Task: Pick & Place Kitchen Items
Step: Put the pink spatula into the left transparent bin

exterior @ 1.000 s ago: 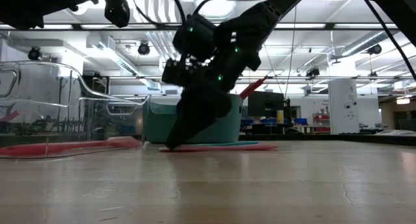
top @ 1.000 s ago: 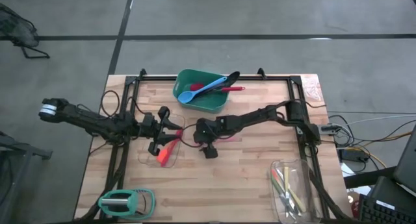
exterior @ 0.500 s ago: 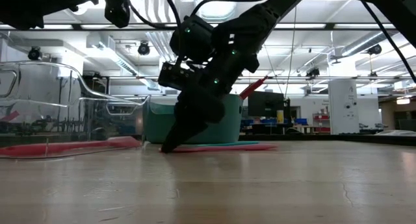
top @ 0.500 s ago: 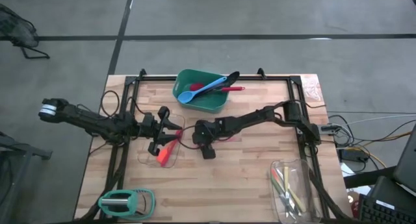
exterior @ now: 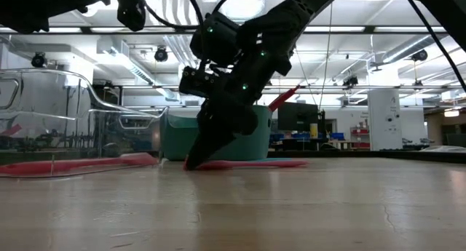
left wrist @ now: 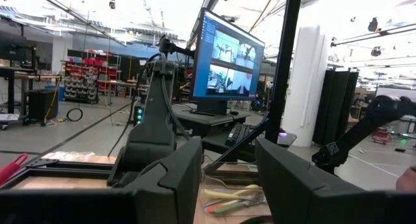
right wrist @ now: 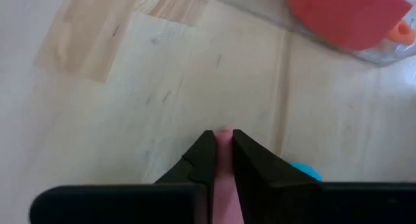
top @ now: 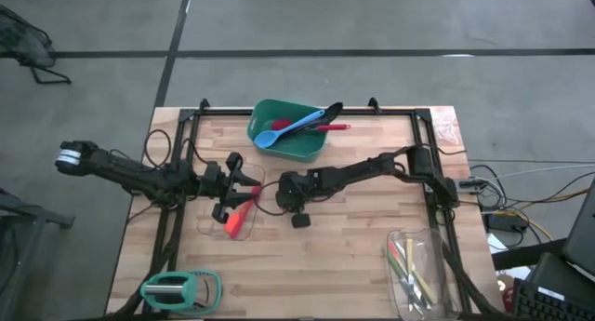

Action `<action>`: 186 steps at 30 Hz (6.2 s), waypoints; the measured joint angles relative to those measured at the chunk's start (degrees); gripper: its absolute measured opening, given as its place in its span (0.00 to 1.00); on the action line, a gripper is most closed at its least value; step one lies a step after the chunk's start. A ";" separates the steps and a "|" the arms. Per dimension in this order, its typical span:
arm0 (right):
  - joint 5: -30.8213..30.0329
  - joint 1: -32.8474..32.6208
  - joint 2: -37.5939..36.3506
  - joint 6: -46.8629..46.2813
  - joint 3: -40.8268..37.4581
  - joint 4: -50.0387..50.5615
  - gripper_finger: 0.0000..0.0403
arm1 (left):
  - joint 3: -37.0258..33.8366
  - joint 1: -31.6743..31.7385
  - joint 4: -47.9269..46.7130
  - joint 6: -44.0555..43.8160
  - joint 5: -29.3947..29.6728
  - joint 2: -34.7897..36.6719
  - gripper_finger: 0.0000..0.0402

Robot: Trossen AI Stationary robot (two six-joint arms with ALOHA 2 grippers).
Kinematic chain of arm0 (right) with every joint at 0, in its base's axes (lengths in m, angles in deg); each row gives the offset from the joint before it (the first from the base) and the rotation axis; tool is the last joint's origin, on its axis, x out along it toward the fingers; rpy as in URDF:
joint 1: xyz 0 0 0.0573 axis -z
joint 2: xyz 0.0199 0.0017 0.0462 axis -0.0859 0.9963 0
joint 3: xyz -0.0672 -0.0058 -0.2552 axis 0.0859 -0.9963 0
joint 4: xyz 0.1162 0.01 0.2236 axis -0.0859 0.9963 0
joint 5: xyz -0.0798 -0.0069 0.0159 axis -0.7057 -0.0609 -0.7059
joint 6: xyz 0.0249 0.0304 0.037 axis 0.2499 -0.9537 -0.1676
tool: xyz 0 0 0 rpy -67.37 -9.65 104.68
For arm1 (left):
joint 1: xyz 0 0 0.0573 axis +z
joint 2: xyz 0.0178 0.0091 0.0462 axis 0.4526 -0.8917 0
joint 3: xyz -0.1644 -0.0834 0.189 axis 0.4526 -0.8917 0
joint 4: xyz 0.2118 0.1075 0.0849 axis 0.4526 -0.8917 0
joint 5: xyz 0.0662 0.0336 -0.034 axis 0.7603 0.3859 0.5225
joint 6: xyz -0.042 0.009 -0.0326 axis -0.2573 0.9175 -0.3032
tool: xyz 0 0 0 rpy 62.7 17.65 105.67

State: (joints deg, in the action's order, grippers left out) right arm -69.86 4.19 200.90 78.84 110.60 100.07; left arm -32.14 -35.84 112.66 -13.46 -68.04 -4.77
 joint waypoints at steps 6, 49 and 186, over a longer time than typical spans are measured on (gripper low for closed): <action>1.38 -1.37 -4.84 0.11 1.47 4.08 0.05 | -0.02 0.00 -1.72 0.24 -0.02 0.00 0.38; 5.25 -3.12 1.19 -3.70 2.67 -3.63 0.60 | 0.42 -1.74 0.79 -0.24 -3.34 -0.35 0.38; -6.13 0.83 -6.16 -6.33 -1.27 6.70 0.12 | 0.31 -1.73 -1.11 -0.44 -3.23 -0.39 0.38</action>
State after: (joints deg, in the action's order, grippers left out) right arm -75.99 5.02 194.74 72.51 109.33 106.77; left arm -31.83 -37.57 111.54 -13.90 -71.28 -5.16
